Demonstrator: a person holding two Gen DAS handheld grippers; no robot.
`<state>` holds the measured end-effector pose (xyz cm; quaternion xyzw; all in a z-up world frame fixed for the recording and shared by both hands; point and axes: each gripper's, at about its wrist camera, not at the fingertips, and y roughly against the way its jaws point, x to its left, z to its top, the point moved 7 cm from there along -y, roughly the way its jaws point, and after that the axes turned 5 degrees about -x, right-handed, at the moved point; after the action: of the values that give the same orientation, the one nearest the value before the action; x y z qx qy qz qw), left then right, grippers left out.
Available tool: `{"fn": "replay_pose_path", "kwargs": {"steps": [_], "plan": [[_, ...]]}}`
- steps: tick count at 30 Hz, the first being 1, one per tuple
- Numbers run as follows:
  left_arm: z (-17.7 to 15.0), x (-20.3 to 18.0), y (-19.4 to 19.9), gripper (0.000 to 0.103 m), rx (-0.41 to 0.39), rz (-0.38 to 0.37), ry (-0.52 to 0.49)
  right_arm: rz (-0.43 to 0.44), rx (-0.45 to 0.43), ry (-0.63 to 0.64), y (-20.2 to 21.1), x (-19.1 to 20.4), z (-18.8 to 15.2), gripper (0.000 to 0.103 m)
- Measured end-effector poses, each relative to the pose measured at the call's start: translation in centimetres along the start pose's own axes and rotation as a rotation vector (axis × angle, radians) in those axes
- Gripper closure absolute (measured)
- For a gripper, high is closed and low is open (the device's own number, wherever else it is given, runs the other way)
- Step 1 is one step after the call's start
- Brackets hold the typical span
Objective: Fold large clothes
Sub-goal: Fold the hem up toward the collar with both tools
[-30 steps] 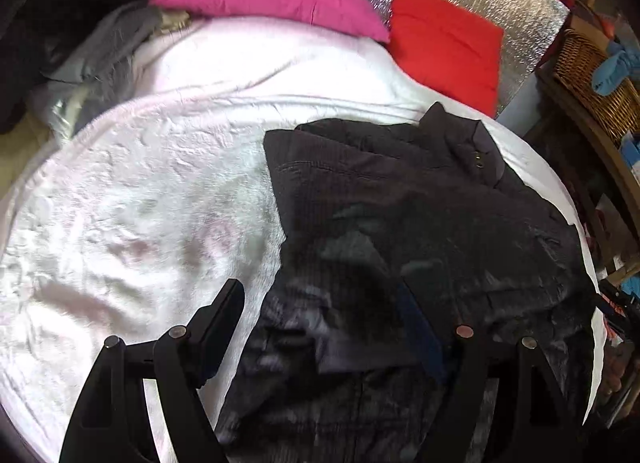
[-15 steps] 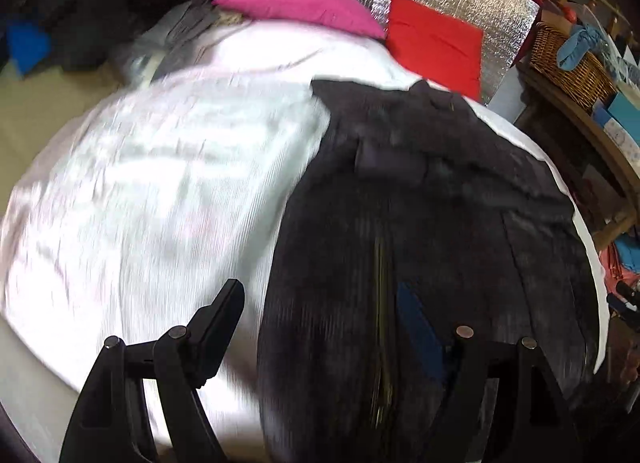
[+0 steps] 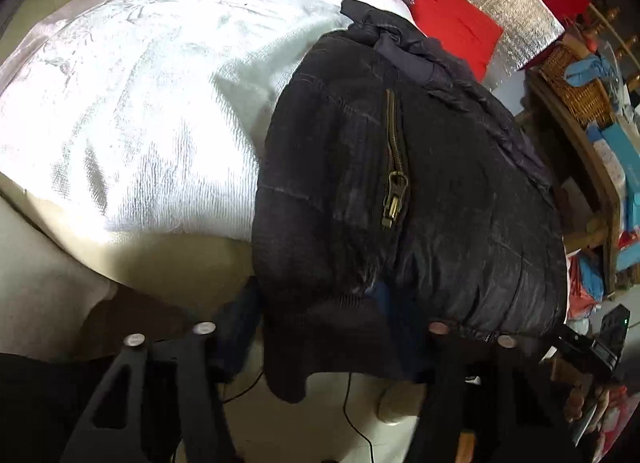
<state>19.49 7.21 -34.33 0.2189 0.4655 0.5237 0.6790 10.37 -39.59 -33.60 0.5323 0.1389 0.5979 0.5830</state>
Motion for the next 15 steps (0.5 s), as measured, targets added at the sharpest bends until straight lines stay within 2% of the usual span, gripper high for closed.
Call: {"fn": "replay_pose_path", "kwargs": {"steps": [2,6,7,8,9,11,12,14,15], "plan": [[-0.1,0.0,0.2,0.055,-0.011,0.002,-0.008,-0.043,-0.010,0.017,-0.7,0.0,0.0,0.033],[-0.4,0.4,0.3,0.055,0.000,-0.023,0.015,-0.095,-0.039,0.034,-1.3,0.4,-0.1,0.034],[-0.8,0.7,0.5,0.054,0.004,-0.023,0.015,-0.101,-0.053,0.060,-1.0,0.9,-0.2,0.044],[-1.1,0.8,0.3,0.049,0.015,-0.023,0.018,-0.110,-0.065,0.086,-0.6,1.3,-0.4,0.053],[-1.5,1.0,0.0,0.039,0.031,-0.028,0.027,-0.111,-0.071,0.099,-0.4,1.6,-0.5,0.056],[-2.0,1.1,-0.8,0.029,0.062,-0.046,0.049,-0.070,-0.076,0.110,0.1,2.0,-0.7,0.057],[-2.2,1.1,-1.2,0.029,0.076,-0.053,0.059,-0.065,-0.071,0.106,0.1,1.9,-0.6,0.057],[-2.4,0.9,-1.6,0.031,0.084,-0.077,0.062,-0.111,-0.037,0.075,-0.7,0.7,-0.6,0.052],[-2.4,0.7,-1.5,0.041,0.082,-0.086,0.053,-0.121,-0.020,0.052,-1.1,0.3,-0.6,0.047]]}}
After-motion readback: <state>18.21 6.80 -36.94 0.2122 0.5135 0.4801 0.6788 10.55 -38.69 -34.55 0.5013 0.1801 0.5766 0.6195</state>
